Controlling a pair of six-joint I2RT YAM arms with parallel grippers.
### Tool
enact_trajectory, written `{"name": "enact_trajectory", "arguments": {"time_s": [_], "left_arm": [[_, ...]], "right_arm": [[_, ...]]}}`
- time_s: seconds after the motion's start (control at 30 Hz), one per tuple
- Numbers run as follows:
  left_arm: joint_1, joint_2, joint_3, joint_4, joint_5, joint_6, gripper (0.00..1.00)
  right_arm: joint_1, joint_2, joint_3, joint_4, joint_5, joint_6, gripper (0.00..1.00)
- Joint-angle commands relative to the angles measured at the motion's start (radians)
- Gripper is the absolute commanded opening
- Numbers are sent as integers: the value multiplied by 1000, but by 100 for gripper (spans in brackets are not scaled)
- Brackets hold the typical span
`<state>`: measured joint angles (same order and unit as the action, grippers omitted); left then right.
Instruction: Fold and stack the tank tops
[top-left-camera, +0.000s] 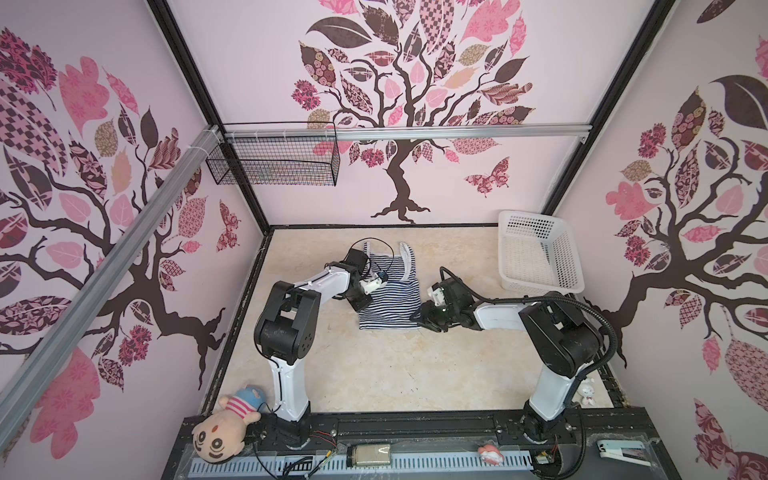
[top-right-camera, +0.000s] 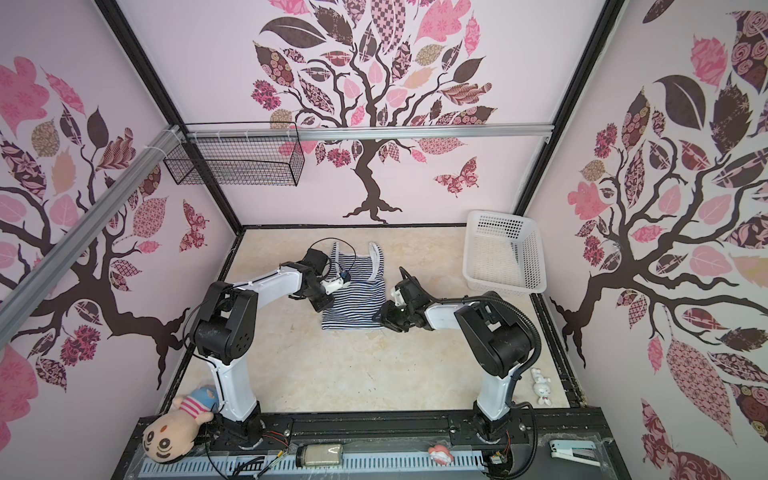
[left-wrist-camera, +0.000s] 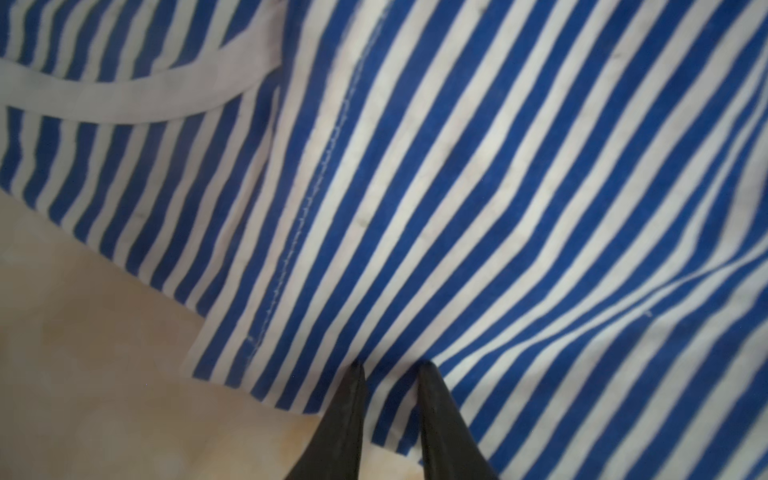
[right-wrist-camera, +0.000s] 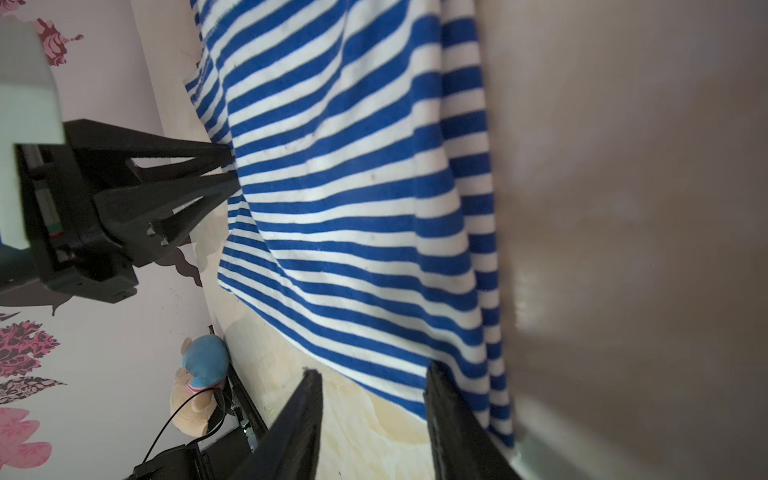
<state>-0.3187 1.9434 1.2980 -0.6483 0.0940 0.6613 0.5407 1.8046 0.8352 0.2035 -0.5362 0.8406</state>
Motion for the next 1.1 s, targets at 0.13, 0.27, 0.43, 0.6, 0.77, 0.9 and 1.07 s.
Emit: {"name": "enact_trajectory", "arguments": {"time_s": [0.13, 0.27, 0.43, 0.6, 0.77, 0.9, 1.07], "left_arm": [[33, -242, -124, -60, 94, 2, 34], [18, -375, -238, -43, 112, 10, 39], [-46, -488, -414, 105, 28, 44, 48], [-57, -502, -488, 207, -16, 68, 56], [-61, -499, -527, 289, -30, 79, 66], [-98, -503, -565, 334, -53, 104, 68], [-155, -505, -607, 365, -94, 143, 68]], "right_arm": [[3, -170, -48, -120, 9, -17, 61], [2, -241, -72, -165, 25, -7, 65], [1, -237, -94, -204, 65, -16, 65], [1, -194, -104, -174, 79, 13, 65], [1, -162, -103, -153, 90, 34, 65], [-1, -142, -111, -149, 108, 54, 65], [-7, -123, -121, -125, 104, 84, 65]]}}
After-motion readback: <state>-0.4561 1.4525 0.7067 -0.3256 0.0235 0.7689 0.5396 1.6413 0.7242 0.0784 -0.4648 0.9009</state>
